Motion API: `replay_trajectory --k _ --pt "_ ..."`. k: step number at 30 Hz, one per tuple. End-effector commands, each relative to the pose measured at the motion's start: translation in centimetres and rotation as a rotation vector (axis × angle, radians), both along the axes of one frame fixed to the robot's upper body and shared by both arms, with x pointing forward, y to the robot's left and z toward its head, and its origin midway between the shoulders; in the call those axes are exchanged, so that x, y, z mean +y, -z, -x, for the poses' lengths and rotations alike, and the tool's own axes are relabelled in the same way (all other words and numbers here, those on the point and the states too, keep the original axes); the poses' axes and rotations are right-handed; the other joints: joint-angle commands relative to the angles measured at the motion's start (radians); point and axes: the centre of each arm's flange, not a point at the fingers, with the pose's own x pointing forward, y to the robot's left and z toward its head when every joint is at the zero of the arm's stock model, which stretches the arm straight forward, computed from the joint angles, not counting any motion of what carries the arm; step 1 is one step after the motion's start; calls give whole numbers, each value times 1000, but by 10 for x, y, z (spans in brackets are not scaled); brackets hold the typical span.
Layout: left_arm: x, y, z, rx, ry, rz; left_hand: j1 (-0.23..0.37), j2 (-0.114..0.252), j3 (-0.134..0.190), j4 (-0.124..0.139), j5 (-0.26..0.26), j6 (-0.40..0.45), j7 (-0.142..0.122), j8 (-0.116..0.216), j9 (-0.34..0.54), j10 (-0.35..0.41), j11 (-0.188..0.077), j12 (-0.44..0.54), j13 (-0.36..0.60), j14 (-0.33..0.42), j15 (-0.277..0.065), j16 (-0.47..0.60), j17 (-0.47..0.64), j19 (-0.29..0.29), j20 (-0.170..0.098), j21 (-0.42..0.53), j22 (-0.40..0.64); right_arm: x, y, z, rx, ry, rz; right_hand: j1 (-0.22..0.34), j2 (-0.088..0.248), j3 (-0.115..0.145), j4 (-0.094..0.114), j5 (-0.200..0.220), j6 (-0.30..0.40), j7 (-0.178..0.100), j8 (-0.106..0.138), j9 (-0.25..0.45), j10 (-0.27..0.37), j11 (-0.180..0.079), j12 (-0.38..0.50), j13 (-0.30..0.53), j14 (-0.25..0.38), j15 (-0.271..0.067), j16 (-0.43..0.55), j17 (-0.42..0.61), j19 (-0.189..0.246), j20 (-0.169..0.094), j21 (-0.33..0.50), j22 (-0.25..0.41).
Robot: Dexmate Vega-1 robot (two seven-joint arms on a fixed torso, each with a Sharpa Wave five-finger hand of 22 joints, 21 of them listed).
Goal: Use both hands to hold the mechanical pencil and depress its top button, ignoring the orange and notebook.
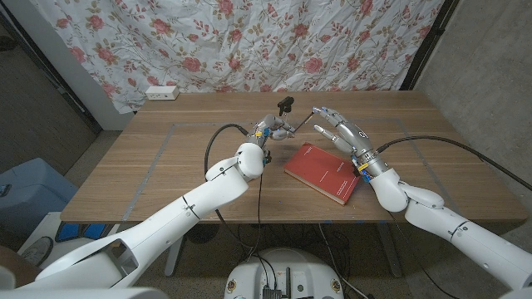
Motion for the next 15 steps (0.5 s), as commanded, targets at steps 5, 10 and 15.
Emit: replay_trajectory --k 5,10,15 --pt "3 2 -2 6 -5 0 2 14 -3 4 7 2 0 3 1 10 -1 4 2 5 -159 -1 0 -3 -106 4 4 -3 -4 0 -8 13 -9 1 8 4 1 8 10 2 -5 2 2 -5 1 2 1 -1 5 3 -1 -2 3 2" --pt "5 2 -2 4 -11 -2 1 15 -3 4 7 1 -1 3 1 9 -1 4 2 6 -158 -1 0 -4 -105 4 4 -3 -5 -1 -7 13 -7 2 8 5 1 8 10 2 -5 2 4 -6 2 2 1 -1 5 3 0 -2 3 2" --pt "5 2 -2 4 -14 -1 1 15 -3 4 7 3 1 3 1 9 -1 4 2 6 -158 -1 0 -4 -106 4 4 -2 -5 -2 -9 11 -7 2 8 6 1 8 11 2 -6 2 3 -5 1 2 2 -1 5 3 0 -1 3 2"
